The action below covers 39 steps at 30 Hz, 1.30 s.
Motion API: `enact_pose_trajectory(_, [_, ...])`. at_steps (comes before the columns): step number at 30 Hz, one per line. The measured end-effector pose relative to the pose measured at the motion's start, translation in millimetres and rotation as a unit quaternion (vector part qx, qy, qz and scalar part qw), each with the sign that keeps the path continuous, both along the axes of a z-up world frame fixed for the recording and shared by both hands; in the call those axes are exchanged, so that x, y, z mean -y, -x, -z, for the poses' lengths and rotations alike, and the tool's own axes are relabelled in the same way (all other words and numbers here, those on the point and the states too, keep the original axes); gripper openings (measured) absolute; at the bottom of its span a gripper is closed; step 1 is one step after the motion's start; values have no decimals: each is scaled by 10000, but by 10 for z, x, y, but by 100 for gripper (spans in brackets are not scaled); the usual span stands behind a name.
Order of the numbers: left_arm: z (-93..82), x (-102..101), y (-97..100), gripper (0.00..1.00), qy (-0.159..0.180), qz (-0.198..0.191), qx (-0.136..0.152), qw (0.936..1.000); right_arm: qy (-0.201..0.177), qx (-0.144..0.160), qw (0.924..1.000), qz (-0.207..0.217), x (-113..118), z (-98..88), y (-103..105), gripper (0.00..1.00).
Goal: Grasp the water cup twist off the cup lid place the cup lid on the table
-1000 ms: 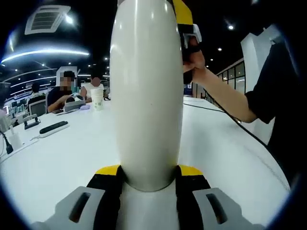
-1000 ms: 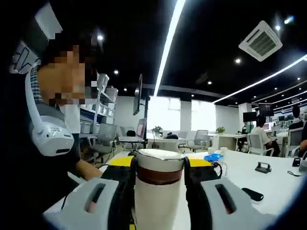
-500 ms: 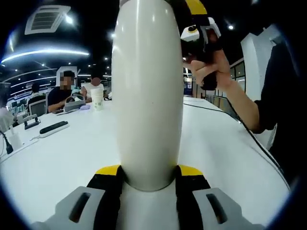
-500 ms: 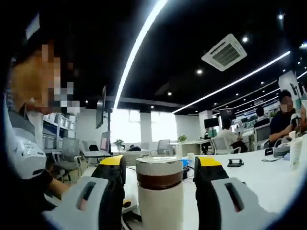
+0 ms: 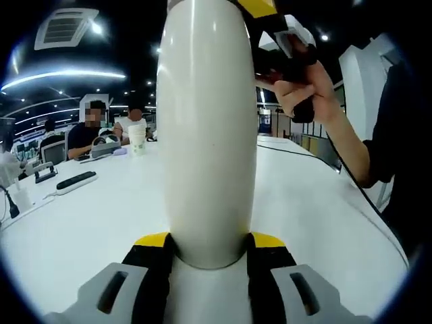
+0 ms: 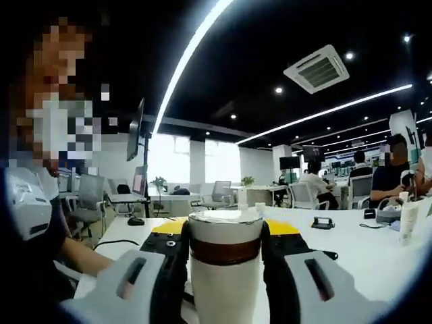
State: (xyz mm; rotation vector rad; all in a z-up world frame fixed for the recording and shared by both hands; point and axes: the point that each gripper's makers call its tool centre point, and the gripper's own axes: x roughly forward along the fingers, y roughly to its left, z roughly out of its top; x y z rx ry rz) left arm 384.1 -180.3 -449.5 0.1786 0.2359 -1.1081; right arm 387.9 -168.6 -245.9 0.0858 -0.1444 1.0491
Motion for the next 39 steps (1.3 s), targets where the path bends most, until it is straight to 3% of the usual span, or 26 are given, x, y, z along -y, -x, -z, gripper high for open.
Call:
enact_pose_trajectory(7, [-8,8,-7,46,3,5,58,10000,32,-81,9968,-797,-17,5,24,45])
enact_pose_trajectory(11, [-8,7,-8,46,4,25,53,10000,112,-71,9907,-1356,-35,8,50,45])
enact_pose_trajectory(16, [-5,7,-4,45,9,41,28,10000,40,-73,9780,-2082,-58,9,74,45])
enact_pose_trajectory(20, [-4,6,-6,45,14,54,18,10000,75,94,9609,-2767,-57,6,116,45])
enact_pose_trajectory(24, [-4,3,-7,45,20,49,20,10000,32,149,9571,-2894,-53,12,112,45])
enact_pose_trajectory(26, [-2,1,-7,45,20,51,14,10000,-28,138,9595,-2813,-60,17,123,45])
enact_pose_trajectory(27, [-2,0,-6,45,22,57,15,10000,-86,-49,9660,-2585,-58,29,94,46])
enact_pose_trajectory(28, [-2,-2,-7,45,22,60,14,10000,-100,-104,9678,-2512,-56,30,84,49])
enact_pose_trajectory(29, [-1,-4,-6,45,22,62,11,10000,-198,-134,9772,-2110,-29,12,19,55])
enact_pose_trajectory(31, [0,-2,-4,45,21,63,13,10000,-650,-411,9835,-1636,33,-51,-3,69])
enact_pose_trajectory(33, [0,1,-6,45,18,64,23,10000,-911,-410,9867,-1280,112,-103,52,69])
enact_pose_trajectory(36, [0,3,-9,45,17,62,27,10000,-794,-316,9949,-537,196,-93,112,67])
enact_pose_trajectory(39, [2,1,-10,45,17,57,29,10000,-284,-280,9970,660,364,32,50,66])
